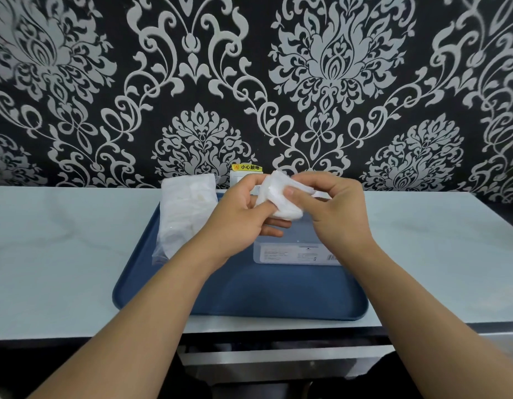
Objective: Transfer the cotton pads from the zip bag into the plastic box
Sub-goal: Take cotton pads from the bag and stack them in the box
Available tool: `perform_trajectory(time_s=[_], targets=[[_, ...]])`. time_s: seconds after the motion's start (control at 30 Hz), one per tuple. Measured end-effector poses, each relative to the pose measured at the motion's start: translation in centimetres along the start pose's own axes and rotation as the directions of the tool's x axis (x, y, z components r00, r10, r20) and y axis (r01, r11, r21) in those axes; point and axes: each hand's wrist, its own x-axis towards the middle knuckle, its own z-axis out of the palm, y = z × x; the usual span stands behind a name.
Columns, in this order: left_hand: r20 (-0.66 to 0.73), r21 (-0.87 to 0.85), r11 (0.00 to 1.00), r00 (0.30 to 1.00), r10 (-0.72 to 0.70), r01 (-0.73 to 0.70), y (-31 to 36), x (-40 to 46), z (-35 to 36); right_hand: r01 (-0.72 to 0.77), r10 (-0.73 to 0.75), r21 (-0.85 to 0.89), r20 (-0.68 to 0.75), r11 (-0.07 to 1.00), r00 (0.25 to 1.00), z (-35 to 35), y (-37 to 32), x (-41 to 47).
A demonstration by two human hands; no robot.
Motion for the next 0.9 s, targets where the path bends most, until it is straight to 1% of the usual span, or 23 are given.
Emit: perform_trajectory(time_s=[0.07, 0.13, 0.2, 0.27, 0.33, 0.47, 0.6, 0.67, 0.8, 0.9], targets=[[-0.042, -0.004, 1.000, 0.999, -0.003, 0.002, -0.1, 0.2, 0.0, 0.040, -0.040, 0.056, -0.005, 0.998, 0.999, -0.1, -0.4, 0.0], [-0.063, -0.008, 1.000, 0.998, -0.011, 0.010, -0.2, 0.3, -0.1, 0.027, -0.029, 0.180, 0.010, 0.983, 1.000, -0.4, -0.8, 0.1], [-0.055, -0.004, 1.000, 0.998, -0.013, 0.013, -0.2, 0.3, -0.2, -0.007, -0.009, 0.235, 0.066, 0.972, 0.998, -0.7, -1.0, 0.3], [-0.035, -0.003, 1.000, 0.999, -0.003, 0.003, 0.0, 0.2, -0.3, -0.018, 0.000, 0.187, 0.097, 0.982, 0.995, -0.7, -0.9, 0.5], [-0.010, -0.012, 1.000, 1.000, 0.009, -0.009, 0.1, 0.1, -0.4, -0.029, 0.015, 0.146, 0.094, 0.989, 0.995, -0.6, -0.7, 0.6], [0.043, -0.023, 1.000, 0.999, -0.007, 0.008, 0.2, -0.1, -0.3, -0.050, 0.037, 0.141, 0.095, 0.989, 0.995, -0.5, -0.3, 0.7], [0.052, -0.032, 0.999, 0.998, -0.017, 0.019, 0.1, -0.1, -0.2, -0.092, 0.071, 0.156, 0.136, 0.983, 0.988, -0.5, -0.2, 0.7], [0.054, -0.065, 0.997, 0.998, -0.032, 0.035, 0.2, -0.1, -0.2, -0.087, 0.070, 0.139, 0.121, 0.986, 0.990, -0.6, 0.0, 0.8], [0.047, -0.218, 0.970, 0.994, -0.096, 0.104, 0.6, 0.0, -0.2, -0.070, 0.060, 0.116, 0.083, 0.991, 0.995, -0.6, 0.1, 0.8], [0.074, -0.209, 0.975, 0.995, -0.062, 0.076, 0.6, -0.1, -0.3, -0.063, 0.054, 0.127, 0.071, 0.990, 0.996, -0.5, -0.1, 0.6]])
